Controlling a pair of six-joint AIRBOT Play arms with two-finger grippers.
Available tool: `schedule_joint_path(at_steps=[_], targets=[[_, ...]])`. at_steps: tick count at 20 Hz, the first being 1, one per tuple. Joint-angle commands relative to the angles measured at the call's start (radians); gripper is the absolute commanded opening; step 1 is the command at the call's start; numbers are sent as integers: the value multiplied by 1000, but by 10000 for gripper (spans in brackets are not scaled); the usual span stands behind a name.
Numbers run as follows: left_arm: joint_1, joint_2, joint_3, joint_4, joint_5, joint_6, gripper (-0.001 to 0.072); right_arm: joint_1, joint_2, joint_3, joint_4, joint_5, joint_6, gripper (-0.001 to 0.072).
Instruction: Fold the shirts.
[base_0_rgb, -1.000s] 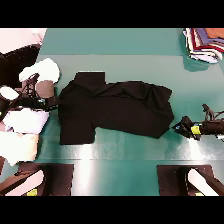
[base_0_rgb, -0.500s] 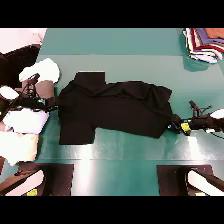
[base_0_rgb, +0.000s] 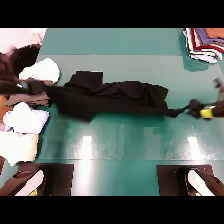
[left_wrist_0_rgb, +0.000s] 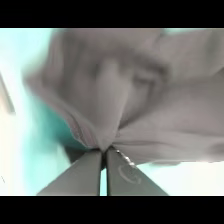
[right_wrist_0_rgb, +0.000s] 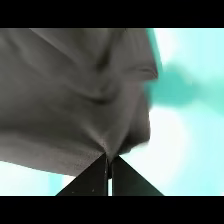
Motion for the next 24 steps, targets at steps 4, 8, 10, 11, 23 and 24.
schedule_joint_path(at_steps=[4,8,10,11,23,24], targets=[[1,191,553,-8,5,-53,24,-57,183,544,-5,5,0,14],[1,192,866,-32,31,-61,24,-57,160,879,-48,18,0,14],[1,191,937,-32,39,-79,24,-57,112,1040,-103,82,1,14],[1,191,943,-33,42,-84,24,-57,80,1120,-125,129,2,14],[-15,-205,466,-68,-246,-95,25,115,-356,867,-283,323,46,13],[-33,-253,411,-67,-238,-72,25,139,-415,841,-302,323,46,13]])
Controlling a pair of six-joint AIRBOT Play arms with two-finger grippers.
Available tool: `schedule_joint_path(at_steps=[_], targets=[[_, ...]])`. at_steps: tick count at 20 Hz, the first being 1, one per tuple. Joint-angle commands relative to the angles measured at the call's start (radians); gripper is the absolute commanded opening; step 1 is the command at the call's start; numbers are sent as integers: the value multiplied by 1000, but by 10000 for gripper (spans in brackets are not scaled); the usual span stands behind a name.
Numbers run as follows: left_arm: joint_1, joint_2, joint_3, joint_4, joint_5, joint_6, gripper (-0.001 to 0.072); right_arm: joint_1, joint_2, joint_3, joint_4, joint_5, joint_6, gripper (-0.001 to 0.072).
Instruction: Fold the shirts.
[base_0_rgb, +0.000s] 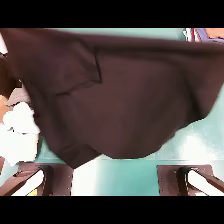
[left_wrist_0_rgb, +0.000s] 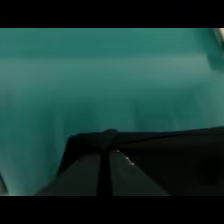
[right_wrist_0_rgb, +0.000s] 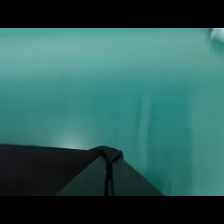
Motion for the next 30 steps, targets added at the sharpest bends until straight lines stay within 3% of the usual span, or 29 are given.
schedule_joint_path(at_steps=[1,4,7,12,15,19,24,27,28,29,30], targets=[[-40,-172,-201,-13,-29,51,25,81,-187,-109,-89,27,2,14],[-79,-362,-248,10,78,77,24,118,-358,-113,-95,-39,2,14],[-79,-483,-230,-8,270,77,24,130,-509,-23,-86,-130,2,13],[-78,-546,-104,-8,356,109,25,129,-620,140,-90,-170,2,14],[-69,-545,-74,30,220,140,24,129,-608,129,-98,-113,-2,13],[-68,-545,-136,126,10,137,24,129,-500,-106,-98,-148,-2,13],[-71,-545,-306,130,-16,135,24,129,-365,-442,-95,-260,-2,14],[-70,-545,-351,135,-14,81,31,129,-332,-554,-67,-297,-2,15],[-70,-545,-352,135,-15,75,285,129,-322,-580,-37,-308,-2,16],[-70,-544,-352,135,-17,70,479,129,-317,-592,-10,-307,-2,53],[-70,-535,-352,137,-23,66,478,129,-310,-596,-4,-295,-2,256]])
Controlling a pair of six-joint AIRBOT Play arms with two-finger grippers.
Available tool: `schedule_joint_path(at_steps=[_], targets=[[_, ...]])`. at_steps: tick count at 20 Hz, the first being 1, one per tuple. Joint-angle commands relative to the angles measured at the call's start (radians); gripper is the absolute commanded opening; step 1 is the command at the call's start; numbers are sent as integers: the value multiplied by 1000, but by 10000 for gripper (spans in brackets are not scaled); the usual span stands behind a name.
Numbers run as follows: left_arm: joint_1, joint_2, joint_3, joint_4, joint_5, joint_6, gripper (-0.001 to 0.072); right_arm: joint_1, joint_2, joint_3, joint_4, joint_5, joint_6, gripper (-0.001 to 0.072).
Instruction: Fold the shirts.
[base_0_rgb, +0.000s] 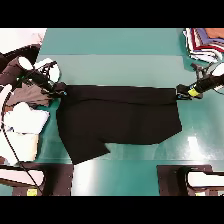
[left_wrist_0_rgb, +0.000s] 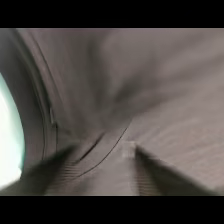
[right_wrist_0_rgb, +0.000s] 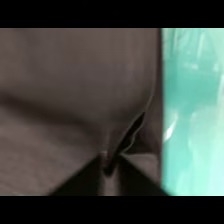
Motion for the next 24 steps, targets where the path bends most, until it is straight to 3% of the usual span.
schedule_joint_path(at_steps=[1,6,8,14,18,24], targets=[[-1,27,-22,12,-31,-27,478,0,42,-66,45,3,0,314],[-1,293,-221,123,-73,-76,478,-47,217,-66,39,116,0,339],[-1,435,-401,113,-73,-98,478,-55,282,-66,40,154,0,492],[-1,714,-829,72,-64,-156,479,-54,362,-66,46,162,0,491],[-1,726,-947,-72,32,-143,479,-53,361,-66,46,168,0,490],[-1,726,-1001,-156,111,-119,453,-53,362,-67,43,236,0,490]])
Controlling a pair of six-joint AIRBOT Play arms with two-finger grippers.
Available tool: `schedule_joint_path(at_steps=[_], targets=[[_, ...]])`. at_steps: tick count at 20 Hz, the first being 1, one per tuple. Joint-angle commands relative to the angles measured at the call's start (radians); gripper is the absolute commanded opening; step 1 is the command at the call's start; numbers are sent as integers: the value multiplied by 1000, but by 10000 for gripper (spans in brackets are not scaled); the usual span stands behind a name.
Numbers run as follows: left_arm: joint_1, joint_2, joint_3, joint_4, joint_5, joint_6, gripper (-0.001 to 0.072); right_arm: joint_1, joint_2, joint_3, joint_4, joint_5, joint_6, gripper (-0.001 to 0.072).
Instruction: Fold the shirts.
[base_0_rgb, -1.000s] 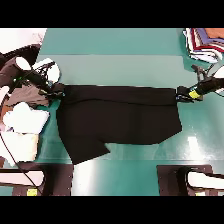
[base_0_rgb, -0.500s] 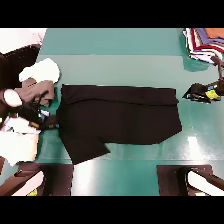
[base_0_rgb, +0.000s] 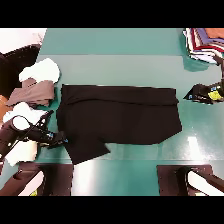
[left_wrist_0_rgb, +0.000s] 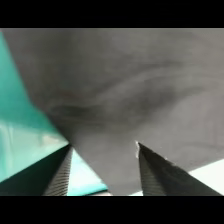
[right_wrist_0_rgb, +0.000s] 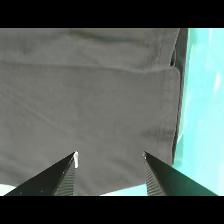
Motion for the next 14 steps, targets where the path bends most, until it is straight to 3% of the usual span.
schedule_joint_path(at_steps=[1,2,9,14], targets=[[0,5,-27,-56,50,19,196,0,2,-3,-8,42,0,491],[0,5,-27,-66,53,49,35,-5,9,-21,-7,40,1,490],[0,5,55,-101,42,83,24,-187,155,-481,-1,40,1,491],[0,5,90,-101,47,83,24,-176,164,-760,161,-134,0,486]])
